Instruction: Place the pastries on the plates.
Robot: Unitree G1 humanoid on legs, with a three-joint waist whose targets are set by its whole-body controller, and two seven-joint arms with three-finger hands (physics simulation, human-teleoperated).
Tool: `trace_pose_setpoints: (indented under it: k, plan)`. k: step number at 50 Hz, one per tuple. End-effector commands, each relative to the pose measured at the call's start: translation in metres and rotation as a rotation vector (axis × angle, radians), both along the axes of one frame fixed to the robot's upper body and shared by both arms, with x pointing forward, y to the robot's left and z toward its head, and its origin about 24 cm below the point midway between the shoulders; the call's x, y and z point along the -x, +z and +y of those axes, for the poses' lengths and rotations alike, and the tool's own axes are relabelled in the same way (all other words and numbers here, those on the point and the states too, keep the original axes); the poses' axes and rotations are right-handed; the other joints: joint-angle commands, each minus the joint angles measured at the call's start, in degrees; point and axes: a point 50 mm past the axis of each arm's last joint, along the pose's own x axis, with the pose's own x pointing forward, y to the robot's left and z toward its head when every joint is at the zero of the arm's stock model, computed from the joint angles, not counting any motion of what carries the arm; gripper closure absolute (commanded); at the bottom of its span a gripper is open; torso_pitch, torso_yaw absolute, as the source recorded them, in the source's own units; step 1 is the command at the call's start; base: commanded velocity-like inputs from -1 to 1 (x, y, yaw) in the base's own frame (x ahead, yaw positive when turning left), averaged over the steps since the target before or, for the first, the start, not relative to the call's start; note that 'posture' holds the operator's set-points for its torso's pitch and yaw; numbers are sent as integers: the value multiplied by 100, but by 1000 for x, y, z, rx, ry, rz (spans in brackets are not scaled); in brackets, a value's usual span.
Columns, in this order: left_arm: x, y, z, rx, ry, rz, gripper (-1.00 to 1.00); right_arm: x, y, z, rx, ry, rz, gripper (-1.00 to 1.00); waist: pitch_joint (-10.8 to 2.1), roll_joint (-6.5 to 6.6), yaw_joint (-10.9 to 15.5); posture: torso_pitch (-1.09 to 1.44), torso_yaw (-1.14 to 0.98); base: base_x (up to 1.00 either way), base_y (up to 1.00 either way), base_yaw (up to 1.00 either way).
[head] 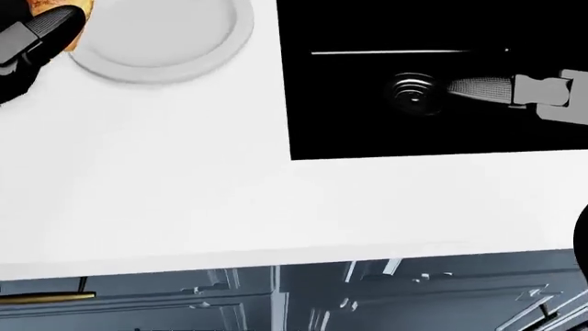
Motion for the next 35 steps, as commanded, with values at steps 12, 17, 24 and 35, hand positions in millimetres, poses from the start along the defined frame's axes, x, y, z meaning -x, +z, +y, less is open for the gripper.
trace_pose_setpoints:
  k: [12,17,24,35]
  plan:
    - [-36,38,-15,-75,-54,-71,100,5,8,-2,9,-11,-47,-100,-244,224,-24,33,0,0,0,0]
    - [-59,44,-19,-94,-65,-38,100,7,8,-3,8,-12,-48,-100,-246,217,-28,33,0,0,0,0]
    - [-97,33,-13,-142,-34,63,100,10,6,-4,8,-17,-42,-100,-256,192,-40,33,0,0,0,0]
    - [-127,13,-7,-201,34,133,100,11,13,-5,16,-25,-47,-100,-264,144,-50,33,0,0,0,0]
